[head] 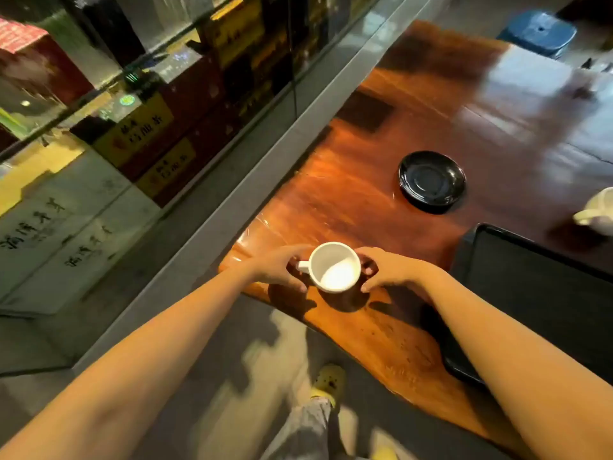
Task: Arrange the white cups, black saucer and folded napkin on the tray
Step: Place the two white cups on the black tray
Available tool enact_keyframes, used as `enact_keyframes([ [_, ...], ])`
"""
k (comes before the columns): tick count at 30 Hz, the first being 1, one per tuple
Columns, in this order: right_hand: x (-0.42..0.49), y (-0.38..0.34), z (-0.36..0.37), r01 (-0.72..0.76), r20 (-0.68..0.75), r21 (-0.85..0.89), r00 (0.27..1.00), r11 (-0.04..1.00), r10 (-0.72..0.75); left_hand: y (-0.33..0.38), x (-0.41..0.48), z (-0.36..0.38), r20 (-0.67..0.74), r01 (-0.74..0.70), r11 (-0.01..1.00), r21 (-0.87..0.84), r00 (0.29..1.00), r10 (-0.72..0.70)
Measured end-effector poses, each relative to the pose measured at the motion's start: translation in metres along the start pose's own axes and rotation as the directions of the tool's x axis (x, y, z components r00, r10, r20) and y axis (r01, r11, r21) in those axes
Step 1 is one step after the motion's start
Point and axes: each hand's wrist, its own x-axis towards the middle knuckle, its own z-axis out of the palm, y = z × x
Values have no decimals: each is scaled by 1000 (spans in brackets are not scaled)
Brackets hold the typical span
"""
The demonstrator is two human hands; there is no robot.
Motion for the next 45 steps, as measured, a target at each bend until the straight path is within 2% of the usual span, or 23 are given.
enact_keyframes([
  [2, 0, -1, 5, 50, -39, 40, 998, 998, -49, 5, 6, 6, -53, -118, 990, -70, 992, 115],
  [3, -1, -1, 10, 55, -41, 56, 998, 997, -52, 6, 8, 11, -59, -134, 986, -103, 990, 128],
  [10, -4, 0, 23, 119, -149, 197, 985, 973, -90, 7, 21, 28, -141, -133, 971, -199, 984, 106],
  [17, -39, 6, 2, 128, -184, 241, 979, 962, -84, 44, 43, 25, -63, -135, 968, -209, 990, 125],
  [21, -78, 14, -28, 133, -254, 273, 965, 953, -61, 87, 65, 19, -30, -168, 964, -208, 986, 166],
  [30, -199, 52, -93, 200, -435, 395, 900, 897, -9, 233, 125, 28, 27, -356, 933, -56, 933, 358],
  [36, -285, 99, -137, 171, -475, 361, 880, 917, 22, 330, 170, 70, 76, -415, 908, -56, 905, 418],
  [40, -337, 139, -158, 112, -529, 345, 843, 932, 94, 386, 193, 109, 82, -431, 902, -32, 898, 432],
  [45, -379, 189, -165, 124, -498, 407, 861, 905, 106, 426, 215, 163, 49, -433, 901, -36, 900, 434],
])
